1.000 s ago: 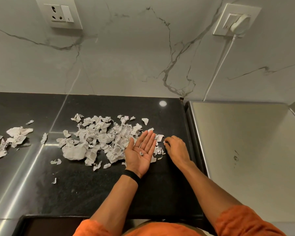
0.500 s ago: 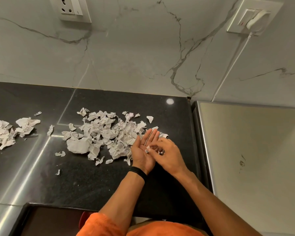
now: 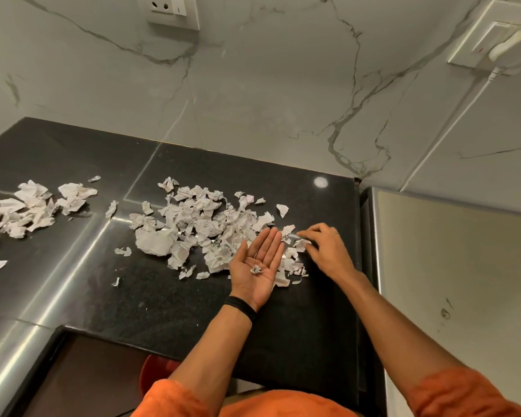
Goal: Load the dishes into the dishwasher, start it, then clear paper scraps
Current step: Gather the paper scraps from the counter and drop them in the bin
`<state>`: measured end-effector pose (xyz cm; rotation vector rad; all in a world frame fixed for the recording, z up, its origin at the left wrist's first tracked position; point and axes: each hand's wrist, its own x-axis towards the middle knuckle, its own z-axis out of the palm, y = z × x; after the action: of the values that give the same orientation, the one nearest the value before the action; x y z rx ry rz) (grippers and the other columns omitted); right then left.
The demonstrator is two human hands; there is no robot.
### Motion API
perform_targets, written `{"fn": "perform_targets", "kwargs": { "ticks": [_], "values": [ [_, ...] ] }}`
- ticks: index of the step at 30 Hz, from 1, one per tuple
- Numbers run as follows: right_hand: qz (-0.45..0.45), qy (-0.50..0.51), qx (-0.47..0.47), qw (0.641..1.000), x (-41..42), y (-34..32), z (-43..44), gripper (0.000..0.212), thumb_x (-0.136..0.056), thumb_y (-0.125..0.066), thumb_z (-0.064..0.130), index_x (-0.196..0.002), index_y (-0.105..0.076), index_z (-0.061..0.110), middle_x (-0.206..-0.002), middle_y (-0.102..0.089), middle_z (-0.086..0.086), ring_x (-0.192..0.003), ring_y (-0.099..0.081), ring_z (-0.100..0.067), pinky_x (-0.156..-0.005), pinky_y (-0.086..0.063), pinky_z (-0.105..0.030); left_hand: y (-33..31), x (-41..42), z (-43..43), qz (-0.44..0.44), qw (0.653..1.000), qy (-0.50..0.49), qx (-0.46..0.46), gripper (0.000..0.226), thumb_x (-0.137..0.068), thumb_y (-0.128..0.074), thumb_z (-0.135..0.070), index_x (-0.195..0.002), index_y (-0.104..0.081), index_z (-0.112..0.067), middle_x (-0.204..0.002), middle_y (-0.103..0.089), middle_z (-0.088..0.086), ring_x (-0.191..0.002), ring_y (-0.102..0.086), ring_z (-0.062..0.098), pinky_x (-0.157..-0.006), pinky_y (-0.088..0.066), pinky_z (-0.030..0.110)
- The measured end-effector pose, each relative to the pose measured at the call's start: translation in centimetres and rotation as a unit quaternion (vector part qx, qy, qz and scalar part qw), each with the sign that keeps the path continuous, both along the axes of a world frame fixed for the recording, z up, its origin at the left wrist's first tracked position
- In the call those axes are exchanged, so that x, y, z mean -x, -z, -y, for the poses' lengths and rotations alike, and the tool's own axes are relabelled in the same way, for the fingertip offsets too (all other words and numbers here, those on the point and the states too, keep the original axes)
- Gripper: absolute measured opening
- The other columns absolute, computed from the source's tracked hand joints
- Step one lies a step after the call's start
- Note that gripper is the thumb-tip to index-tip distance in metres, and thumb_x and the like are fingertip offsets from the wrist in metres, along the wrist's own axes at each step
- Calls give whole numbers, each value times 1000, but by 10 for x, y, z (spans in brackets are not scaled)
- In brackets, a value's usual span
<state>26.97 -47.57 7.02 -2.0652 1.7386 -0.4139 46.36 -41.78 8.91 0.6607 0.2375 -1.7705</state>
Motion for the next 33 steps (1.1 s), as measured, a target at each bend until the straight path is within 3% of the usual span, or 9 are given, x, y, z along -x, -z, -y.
{"fn": "perform_targets", "kwargs": {
  "ticks": [6, 10, 13, 19, 23, 27, 30, 33],
  "values": [
    [-44, 20, 21, 999, 4, 5, 0, 16, -97, -65, 28, -109, -74, 23, -109, -62, 6, -107, -55, -17, -89, -48, -31, 0, -2, -4, 10, 1000, -4, -7, 55, -107, -38, -38, -133, -59, 6, -136, -63, 24, -128, -60, 38, -108, -46, 51],
    [104, 125, 36, 986, 1, -12, -13, 12, -95, -68, 34, -102, -75, 26, -95, -64, 10, -89, -62, -8, -80, -53, -29, -1, 1, -5, 31, 999, 1, -11, 53, -105, -46, -38, -136, -58, 3, -136, -63, 23, -127, -61, 37, -114, -44, 47],
    [202, 118, 24, 972, -20, -36, -31, 11, -93, -72, 31, -103, -77, 27, -92, -67, 12, -82, -64, -2, -74, -50, -18, 2, 6, -5, 52, 998, 12, -14, 53, -102, -50, -40, -136, -60, 0, -136, -63, 22, -126, -62, 35, -116, -41, 46],
    [219, 42, -51, 974, -63, -57, -63, 18, -87, -78, 37, -104, -78, 33, -95, -75, 17, -90, -67, 4, -80, -51, -13, 0, 14, -2, 40, 999, 30, -6, 55, -106, -39, -39, -137, -58, 2, -137, -62, 22, -132, -58, 34, -118, -38, 46],
    [257, 101, -6, 961, -55, -61, -53, 9, -90, -76, 28, -98, -78, 31, -87, -73, 19, -85, -66, 6, -75, -50, -10, -3, 5, -3, 9, 1000, 22, 0, 50, -106, -41, -33, -135, -59, 4, -139, -61, 23, -129, -61, 34, -113, -46, 44],
    [161, 143, -2, 977, -36, -44, -30, 7, -92, -72, 27, -98, -76, 30, -88, -69, 19, -82, -64, 4, -78, -54, -22, -4, -8, -4, -4, 1000, 16, -1, 49, -106, -41, -29, -136, -56, 6, -138, -60, 27, -129, -60, 39, -115, -42, 49],
    [71, 103, -59, 990, -34, -23, -22, 22, -90, -76, 33, -111, -75, 30, -100, -68, 15, -88, -66, -4, -87, -58, -36, -5, -17, -3, 0, 1000, 16, 2, 50, -105, -42, -31, -134, -57, 7, -137, -61, 27, -129, -60, 38, -115, -41, 49],
    [5, 69, -72, 995, -40, -9, -22, 33, -88, -76, 38, -120, -73, 28, -109, -65, 4, -100, -65, -15, -90, -54, -37, -4, -25, -3, 12, 1000, 20, 1, 52, -105, -43, -34, -136, -56, 6, -137, -61, 27, -129, -59, 38, -118, -39, 48]
  ]
}}
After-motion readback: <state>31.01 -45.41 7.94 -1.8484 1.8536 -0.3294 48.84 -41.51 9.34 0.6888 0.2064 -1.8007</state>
